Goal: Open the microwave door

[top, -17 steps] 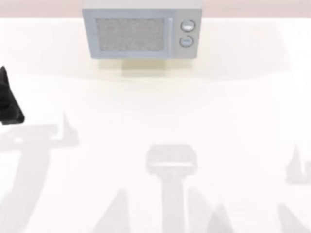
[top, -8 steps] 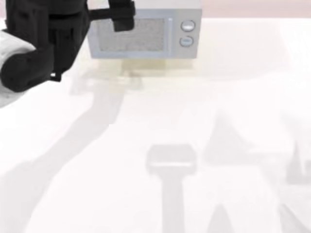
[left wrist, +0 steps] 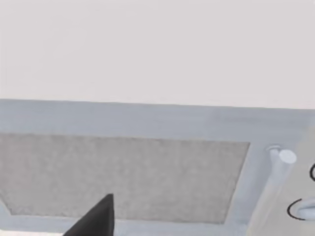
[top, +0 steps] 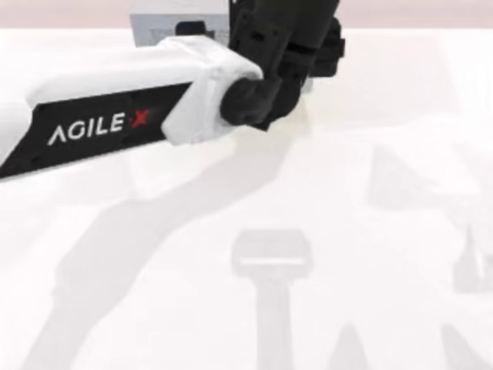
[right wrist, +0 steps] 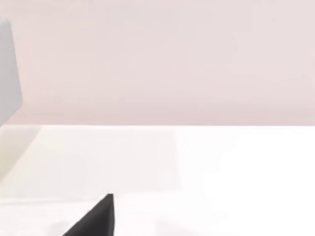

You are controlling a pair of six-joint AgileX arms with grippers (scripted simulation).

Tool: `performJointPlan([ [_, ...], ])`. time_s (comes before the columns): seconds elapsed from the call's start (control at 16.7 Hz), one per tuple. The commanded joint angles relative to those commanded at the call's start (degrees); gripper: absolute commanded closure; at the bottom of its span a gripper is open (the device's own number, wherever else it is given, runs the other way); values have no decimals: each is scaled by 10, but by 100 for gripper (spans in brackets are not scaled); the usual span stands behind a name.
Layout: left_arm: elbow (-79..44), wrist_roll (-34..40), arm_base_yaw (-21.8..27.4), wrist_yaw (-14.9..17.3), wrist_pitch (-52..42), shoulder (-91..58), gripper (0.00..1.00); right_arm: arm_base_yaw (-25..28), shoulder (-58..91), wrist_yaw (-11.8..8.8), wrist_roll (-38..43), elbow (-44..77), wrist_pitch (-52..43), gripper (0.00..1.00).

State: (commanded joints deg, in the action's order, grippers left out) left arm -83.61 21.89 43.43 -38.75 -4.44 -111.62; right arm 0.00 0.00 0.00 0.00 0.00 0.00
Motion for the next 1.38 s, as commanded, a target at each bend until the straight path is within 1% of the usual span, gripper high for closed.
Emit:
performJointPlan([
  [0.12, -15, 4, 7, -7, -1, -20, 0, 0, 0, 0, 0, 0, 0, 0],
  [0.48, -15, 3, 5, -6, -1, -22, 0, 0, 0, 0, 0, 0, 0, 0],
  [0.66, -52, -8, -9, 7, 10, -61, 0, 0, 0, 0, 0, 0, 0, 0],
  [0.96, -132, -33, -48, 42, 32, -149, 0, 0, 0, 0, 0, 0, 0, 0],
  [1.26, -140, -36, -52, 45, 34, -157, 0, 0, 0, 0, 0, 0, 0, 0],
  [1.38, -140, -36, -52, 45, 34, -157, 15, 0, 0, 0, 0, 0, 0, 0],
])
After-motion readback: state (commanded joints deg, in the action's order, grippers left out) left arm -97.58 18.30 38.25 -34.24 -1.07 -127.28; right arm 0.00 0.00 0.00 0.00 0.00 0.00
